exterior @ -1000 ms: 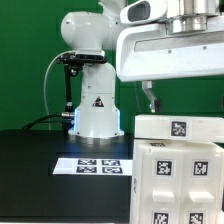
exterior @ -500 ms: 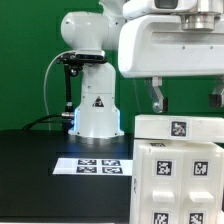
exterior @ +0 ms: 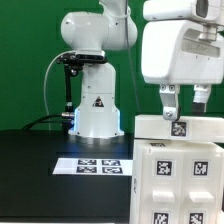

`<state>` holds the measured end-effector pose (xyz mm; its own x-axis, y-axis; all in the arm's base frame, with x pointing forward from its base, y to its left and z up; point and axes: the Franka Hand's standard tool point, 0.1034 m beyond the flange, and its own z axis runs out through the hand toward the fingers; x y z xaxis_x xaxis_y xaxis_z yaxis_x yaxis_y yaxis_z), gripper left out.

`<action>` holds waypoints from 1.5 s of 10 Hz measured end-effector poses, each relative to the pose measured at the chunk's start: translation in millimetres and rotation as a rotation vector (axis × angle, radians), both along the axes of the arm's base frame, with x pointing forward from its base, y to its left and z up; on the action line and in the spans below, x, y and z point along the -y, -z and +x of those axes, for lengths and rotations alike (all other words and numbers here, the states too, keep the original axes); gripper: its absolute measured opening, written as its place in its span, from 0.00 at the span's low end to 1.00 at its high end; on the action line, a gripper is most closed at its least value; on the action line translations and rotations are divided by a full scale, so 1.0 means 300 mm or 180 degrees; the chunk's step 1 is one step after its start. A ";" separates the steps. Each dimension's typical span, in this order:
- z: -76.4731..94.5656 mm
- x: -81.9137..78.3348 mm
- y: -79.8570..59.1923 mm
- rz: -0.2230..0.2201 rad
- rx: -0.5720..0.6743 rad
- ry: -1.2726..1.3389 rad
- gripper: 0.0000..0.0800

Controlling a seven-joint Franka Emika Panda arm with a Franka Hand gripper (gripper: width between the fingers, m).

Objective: Assemble cabinet

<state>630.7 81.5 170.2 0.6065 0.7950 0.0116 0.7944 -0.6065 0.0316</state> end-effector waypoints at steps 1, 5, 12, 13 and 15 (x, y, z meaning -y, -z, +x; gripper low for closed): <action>0.002 -0.001 0.016 -0.0001 0.0008 0.0071 1.00; 0.008 0.011 0.026 0.0002 0.0054 0.0345 0.77; 0.016 0.014 0.032 0.0109 0.0120 0.3287 0.70; 0.018 0.017 0.033 0.0133 0.0131 0.3708 0.70; 0.033 0.022 0.030 0.0240 0.0220 0.4195 0.70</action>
Offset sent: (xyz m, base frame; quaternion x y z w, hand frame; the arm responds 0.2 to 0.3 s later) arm 0.0000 0.0000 0.0000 0.0000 0.0000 0.0000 1.0000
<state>640.8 74.8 161.2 0.9162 -0.3902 0.0914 -0.3901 -0.9205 -0.0197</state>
